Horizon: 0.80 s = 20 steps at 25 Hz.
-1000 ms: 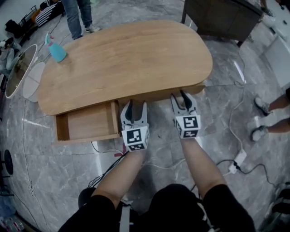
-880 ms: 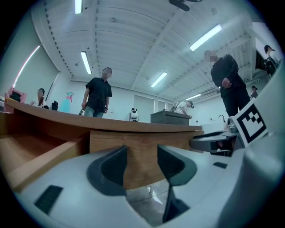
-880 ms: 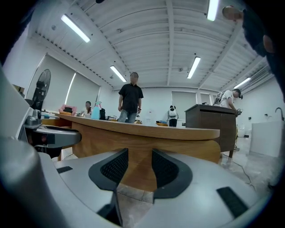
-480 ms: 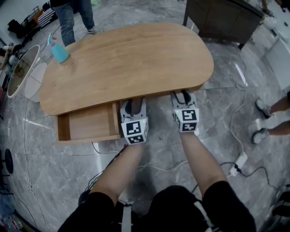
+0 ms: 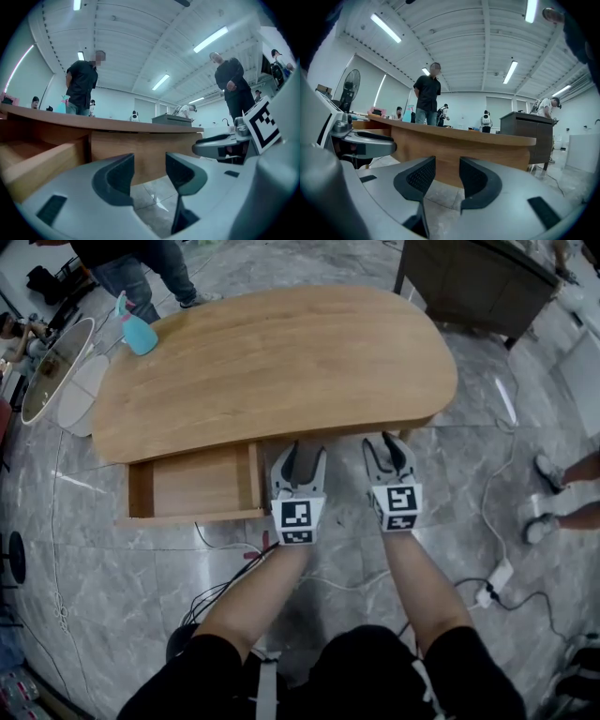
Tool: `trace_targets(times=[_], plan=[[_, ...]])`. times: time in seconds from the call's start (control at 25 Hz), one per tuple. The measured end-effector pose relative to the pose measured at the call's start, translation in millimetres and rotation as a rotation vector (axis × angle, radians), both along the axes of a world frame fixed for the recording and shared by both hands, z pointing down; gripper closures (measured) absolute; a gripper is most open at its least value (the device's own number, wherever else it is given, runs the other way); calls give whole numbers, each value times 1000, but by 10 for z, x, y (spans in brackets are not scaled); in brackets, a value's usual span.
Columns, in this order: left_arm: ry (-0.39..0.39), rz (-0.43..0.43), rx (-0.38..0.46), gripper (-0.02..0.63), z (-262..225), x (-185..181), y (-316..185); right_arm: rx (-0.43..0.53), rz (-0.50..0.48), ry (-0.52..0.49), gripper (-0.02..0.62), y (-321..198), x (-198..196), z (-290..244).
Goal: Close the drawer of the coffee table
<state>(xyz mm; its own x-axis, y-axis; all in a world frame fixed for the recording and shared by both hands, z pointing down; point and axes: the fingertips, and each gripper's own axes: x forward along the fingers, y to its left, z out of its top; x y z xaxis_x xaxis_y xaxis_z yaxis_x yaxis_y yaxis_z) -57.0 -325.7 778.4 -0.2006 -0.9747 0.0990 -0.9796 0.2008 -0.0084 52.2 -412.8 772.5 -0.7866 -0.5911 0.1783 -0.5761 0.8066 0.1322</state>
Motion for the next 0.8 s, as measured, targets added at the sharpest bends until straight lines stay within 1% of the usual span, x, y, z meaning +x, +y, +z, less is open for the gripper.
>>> trace_targets(times=[0.16,0.32,0.44,0.64,0.8], plan=[[47,10,16,410,14,105,165,-7,-22,0,439,269,58,-4],[-3,81,79,410,-207,366,314,-44,-33,-37,439,512,179,-76],[11,117,94,410,-364,520,555,-77,-54,-66,439,825,272,-213],[-6,137,86,410,-792,629,996,-71,-123,-56,439,1405,308,-703],[14,111,0,410,-999,643,1340,-97,-154,-81,439,1745,385,-1165]])
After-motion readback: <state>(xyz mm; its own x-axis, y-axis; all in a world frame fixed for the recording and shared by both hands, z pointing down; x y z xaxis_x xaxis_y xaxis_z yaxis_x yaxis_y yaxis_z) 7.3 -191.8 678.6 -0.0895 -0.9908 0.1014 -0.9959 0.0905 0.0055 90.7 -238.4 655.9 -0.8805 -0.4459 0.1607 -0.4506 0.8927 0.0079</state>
